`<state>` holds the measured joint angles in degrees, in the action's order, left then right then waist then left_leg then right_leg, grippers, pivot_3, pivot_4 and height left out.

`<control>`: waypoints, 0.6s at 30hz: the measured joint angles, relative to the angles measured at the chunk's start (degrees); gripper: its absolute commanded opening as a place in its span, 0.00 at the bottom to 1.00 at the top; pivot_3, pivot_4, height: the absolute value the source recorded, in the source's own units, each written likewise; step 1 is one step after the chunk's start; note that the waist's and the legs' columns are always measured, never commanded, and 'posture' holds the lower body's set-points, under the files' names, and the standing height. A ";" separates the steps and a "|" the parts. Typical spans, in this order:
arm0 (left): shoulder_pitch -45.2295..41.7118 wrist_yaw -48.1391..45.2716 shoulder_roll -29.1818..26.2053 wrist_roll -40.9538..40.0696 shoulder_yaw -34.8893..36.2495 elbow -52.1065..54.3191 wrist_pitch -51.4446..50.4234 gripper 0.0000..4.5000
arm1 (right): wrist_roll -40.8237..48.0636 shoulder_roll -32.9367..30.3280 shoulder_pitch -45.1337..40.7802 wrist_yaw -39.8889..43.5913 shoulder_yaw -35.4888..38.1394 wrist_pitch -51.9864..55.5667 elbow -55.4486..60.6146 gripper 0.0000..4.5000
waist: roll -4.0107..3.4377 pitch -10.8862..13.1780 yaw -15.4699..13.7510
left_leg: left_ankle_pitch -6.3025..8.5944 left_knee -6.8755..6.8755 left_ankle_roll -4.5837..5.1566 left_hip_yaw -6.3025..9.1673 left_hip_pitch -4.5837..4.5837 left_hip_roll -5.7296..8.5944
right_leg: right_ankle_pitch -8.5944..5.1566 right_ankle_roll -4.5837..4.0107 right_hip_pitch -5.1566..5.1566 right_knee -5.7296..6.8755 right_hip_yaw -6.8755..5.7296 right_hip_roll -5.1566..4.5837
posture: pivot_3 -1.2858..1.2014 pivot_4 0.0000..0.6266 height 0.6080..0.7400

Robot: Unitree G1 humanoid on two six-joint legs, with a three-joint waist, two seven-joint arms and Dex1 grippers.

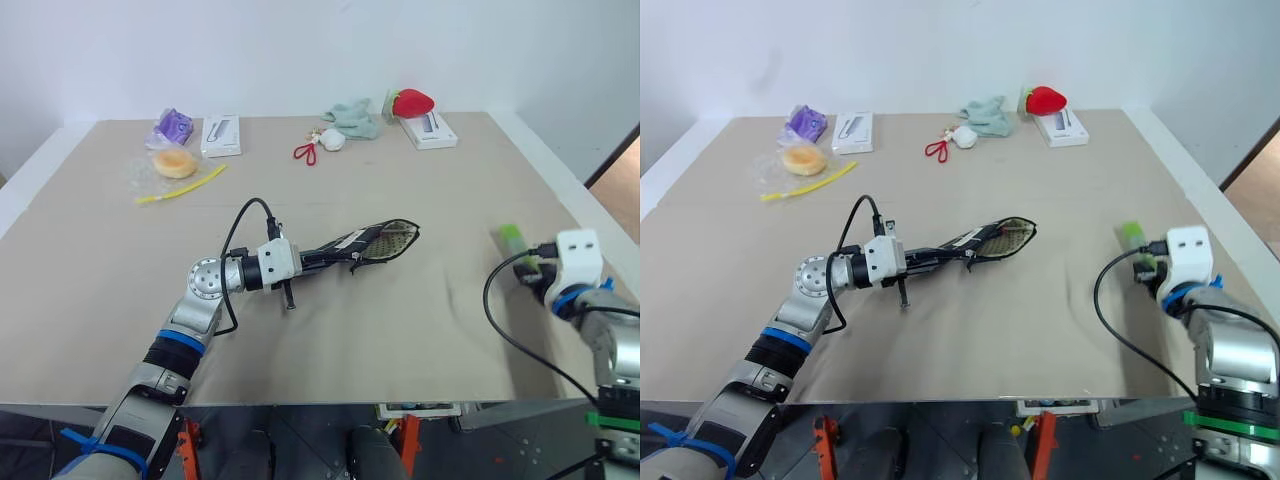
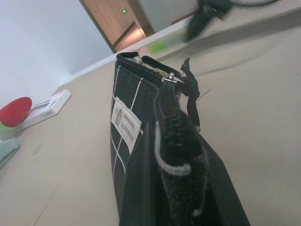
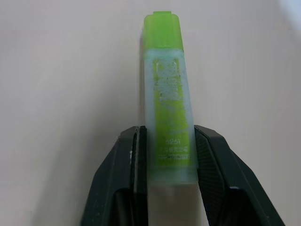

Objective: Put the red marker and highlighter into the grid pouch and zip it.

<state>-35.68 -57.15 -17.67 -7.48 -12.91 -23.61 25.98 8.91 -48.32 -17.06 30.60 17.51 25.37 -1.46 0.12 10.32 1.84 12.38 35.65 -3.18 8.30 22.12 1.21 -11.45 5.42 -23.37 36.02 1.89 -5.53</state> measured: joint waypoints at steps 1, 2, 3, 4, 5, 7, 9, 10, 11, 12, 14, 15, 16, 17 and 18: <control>0.00 0.00 -0.01 -0.03 0.01 -0.01 0.00 0.00 | -0.20 -1.23 -0.18 1.94 -0.23 -2.82 0.87 0.23 | 0.01 0.00 0.11 | 0.00 -0.03 0.01 0.00 -0.03 -0.01 | -0.01 0.01 0.01 0.00 -0.01 0.00 | 0.52 0.24 1.00; -0.02 -0.03 0.00 -0.13 0.01 0.00 0.00 0.00 | 0.04 -4.52 -0.15 8.19 -1.40 -10.90 3.53 0.23 | 0.06 0.03 0.28 | 0.01 -0.06 0.01 0.00 -0.04 -0.04 | -0.02 0.02 0.01 0.00 -0.01 0.03 | 0.52 0.24 1.00; -0.05 -0.04 0.02 -0.16 0.01 0.00 0.01 0.00 | 0.31 -5.04 -0.14 10.35 -1.77 -13.67 4.83 0.23 | 0.14 0.05 0.60 | 0.01 -0.10 0.01 0.00 -0.06 -0.08 | -0.04 0.03 0.03 0.00 -0.02 0.05 | 0.52 0.24 1.00; -0.10 -0.07 0.06 -0.22 0.00 0.00 0.03 0.00 | 0.83 -5.60 -0.06 13.12 -2.30 -16.98 5.99 0.23 | 0.23 0.09 0.74 | 0.01 -0.10 0.01 0.00 -0.07 -0.08 | -0.04 0.03 0.03 0.00 -0.02 0.06 | 0.52 0.24 1.00; -0.10 -0.15 0.07 -0.24 0.00 -0.01 0.03 0.00 | 1.22 -6.32 0.12 15.85 -3.24 -19.68 7.09 0.23 | 0.27 0.11 0.84 | 0.01 -0.08 0.01 0.00 -0.04 -0.08 | -0.04 0.03 0.03 -0.02 -0.02 0.05 | 0.52 0.24 1.00; -0.10 -0.39 0.08 -0.25 0.00 -0.02 0.09 0.00 | 1.62 -7.76 0.70 20.69 -5.38 -23.13 8.33 0.23 | 0.36 0.17 0.82 | 0.01 0.00 -0.01 -0.02 0.01 -0.06 | -0.03 0.03 0.04 -0.03 0.00 0.04 | 0.52 0.24 1.00; -0.11 -0.58 0.08 -0.25 0.01 -0.07 0.15 0.00 | -0.10 -10.63 0.75 24.47 -7.67 -26.89 8.05 0.23 | 0.34 0.21 0.76 | 0.01 0.07 -0.01 -0.06 0.06 -0.02 | -0.01 0.06 0.03 -0.04 0.09 0.03 | 0.52 0.24 1.00; -0.11 -0.59 0.06 -0.25 0.02 -0.14 0.30 0.00 | -1.90 -12.37 0.44 25.95 -9.08 -29.10 7.88 0.23 | 0.35 0.21 0.74 | 0.01 0.08 -0.01 -0.07 0.05 -0.01 | -0.01 0.06 0.03 -0.04 0.11 0.03 | 0.52 0.24 1.00; -0.13 -0.59 0.06 -0.24 0.03 -0.23 0.42 0.00 | -3.43 -13.57 -0.32 27.20 -10.64 -31.08 7.82 0.23 | 0.36 0.22 0.73 | 0.01 0.07 -0.01 -0.08 0.05 -0.01 | -0.01 0.06 0.03 -0.04 0.11 0.03 | 0.52 0.24 1.00; -0.21 -0.58 0.17 -0.24 0.04 -0.32 0.48 0.00 | -4.95 -14.12 -1.50 28.22 -12.16 -32.94 7.73 0.23 | 0.38 0.23 0.79 | 0.01 0.06 -0.01 -0.08 0.02 -0.02 | 0.00 0.06 0.02 -0.04 0.11 0.03 | 0.52 0.24 1.00; -0.51 -0.53 0.82 -0.20 -0.02 -0.39 0.60 0.00 | -7.35 -13.94 -4.39 29.22 -15.62 -36.04 6.90 0.23 | 0.43 0.26 0.85 | 0.01 0.04 -0.01 -0.10 -0.01 -0.04 | 0.00 0.04 0.02 -0.03 0.11 0.04 | 0.52 0.24 1.00; -0.55 -0.52 0.90 -0.21 -0.02 -0.39 0.67 0.00 | -7.70 -13.72 -4.74 29.26 -16.17 -36.57 6.61 0.23 | 0.45 0.27 0.81 | 0.01 0.04 -0.01 -0.10 -0.01 -0.04 | 0.00 0.04 0.02 -0.03 0.11 0.04 | 0.52 0.24 1.00; -0.55 -0.52 0.80 -0.20 0.00 -0.42 0.71 0.00 | -8.36 -13.31 -5.65 29.25 -17.18 -37.29 5.86 0.23 | 0.46 0.28 0.81 | 0.01 0.04 -0.01 -0.10 -0.01 -0.04 | 0.00 0.04 0.02 -0.03 0.11 0.04 | 0.52 0.24 1.00; -0.57 -0.50 0.85 -0.18 -0.01 -0.43 0.78 0.00 | -9.59 -12.51 -6.87 29.14 -18.43 -38.60 4.21 0.23 | 0.47 0.29 0.81 | 0.01 0.04 -0.01 -0.12 0.00 -0.03 | 0.00 0.04 0.02 -0.03 0.15 0.04 | 0.52 0.24 1.00; -0.56 -0.50 0.84 -0.17 -0.01 -0.43 0.98 0.00 | -10.46 -12.02 -7.70 29.03 -19.38 -39.45 3.18 0.23 | 0.49 0.30 0.77 | 0.01 0.04 -0.02 -0.13 0.01 -0.03 | 0.00 0.04 0.01 -0.04 0.18 0.03 | 0.52 0.24 1.00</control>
<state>-36.24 -57.65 -16.83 -7.65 -12.91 -24.04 26.96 -1.55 -60.34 -24.76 59.64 -1.87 -14.08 1.72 0.61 10.61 2.61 12.39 35.69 -3.20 8.17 22.13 1.19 -11.45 5.46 -23.35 35.98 2.07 -5.49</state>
